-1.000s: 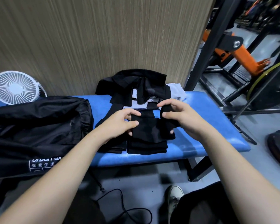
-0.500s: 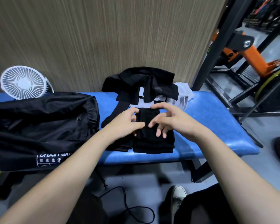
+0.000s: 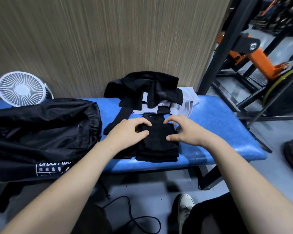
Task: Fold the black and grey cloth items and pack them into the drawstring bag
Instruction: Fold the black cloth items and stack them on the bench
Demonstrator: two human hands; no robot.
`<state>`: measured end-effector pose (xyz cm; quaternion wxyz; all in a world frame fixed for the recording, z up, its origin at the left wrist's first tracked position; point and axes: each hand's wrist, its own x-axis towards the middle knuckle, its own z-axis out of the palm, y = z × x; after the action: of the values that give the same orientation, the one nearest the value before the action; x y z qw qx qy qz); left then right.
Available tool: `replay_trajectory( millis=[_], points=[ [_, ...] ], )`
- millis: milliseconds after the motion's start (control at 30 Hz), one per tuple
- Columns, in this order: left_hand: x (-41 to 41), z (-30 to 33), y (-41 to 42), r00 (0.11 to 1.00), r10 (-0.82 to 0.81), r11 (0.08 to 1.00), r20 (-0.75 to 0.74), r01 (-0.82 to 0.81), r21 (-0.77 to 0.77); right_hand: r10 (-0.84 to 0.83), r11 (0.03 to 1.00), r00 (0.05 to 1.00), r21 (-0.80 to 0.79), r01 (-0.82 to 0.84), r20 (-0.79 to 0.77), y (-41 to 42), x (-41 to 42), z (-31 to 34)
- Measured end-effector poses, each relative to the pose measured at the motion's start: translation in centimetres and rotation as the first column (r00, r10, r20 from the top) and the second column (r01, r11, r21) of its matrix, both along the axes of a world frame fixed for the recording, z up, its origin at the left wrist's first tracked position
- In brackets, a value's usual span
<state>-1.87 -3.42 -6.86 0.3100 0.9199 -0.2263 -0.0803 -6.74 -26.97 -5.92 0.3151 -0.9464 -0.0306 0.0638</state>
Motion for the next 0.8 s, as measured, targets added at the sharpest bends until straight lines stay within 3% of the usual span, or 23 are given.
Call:
replay_trajectory(
  millis=[67, 267, 400, 500, 633, 800],
  points=[
    [0.0, -0.1, 0.0, 1.0, -0.003, 0.999, 0.008, 0.003, 0.032, -0.026, 0.999, 1.0, 0.031, 0.025, 0.008, 0.1, -0.1, 0.3],
    [0.5, 0.1, -0.3, 0.996, -0.06, 0.978, -0.071, 0.044, -0.206, -0.179, 0.902, 0.984, 0.399, 0.167, -0.007, 0.1, -0.3, 1.0],
    [0.5, 0.2, -0.1, 0.988, -0.091, 0.957, -0.125, 0.052, -0.287, -0.205, 0.853, 0.978, 0.485, 0.192, -0.026, -0.3, -0.4, 1.2],
    [0.3, 0.2, 0.0, 0.992, -0.084, 0.976, -0.096, 0.062, -0.209, -0.191, 0.896, 0.98, 0.4, 0.195, -0.049, -0.4, -0.3, 0.5],
    [0.0, -0.4, 0.2, 0.993, -0.081, 0.994, 0.087, 0.074, 0.083, -0.114, 0.993, 0.993, 0.017, 0.113, 0.023, -0.1, 0.1, -1.0],
    [0.3, -0.2, 0.3, 0.964, -0.127, 0.991, 0.235, 0.115, 0.063, -0.019, 1.0, 0.99, 0.002, 0.019, 0.141, 0.3, 0.0, -0.3]
  ],
)
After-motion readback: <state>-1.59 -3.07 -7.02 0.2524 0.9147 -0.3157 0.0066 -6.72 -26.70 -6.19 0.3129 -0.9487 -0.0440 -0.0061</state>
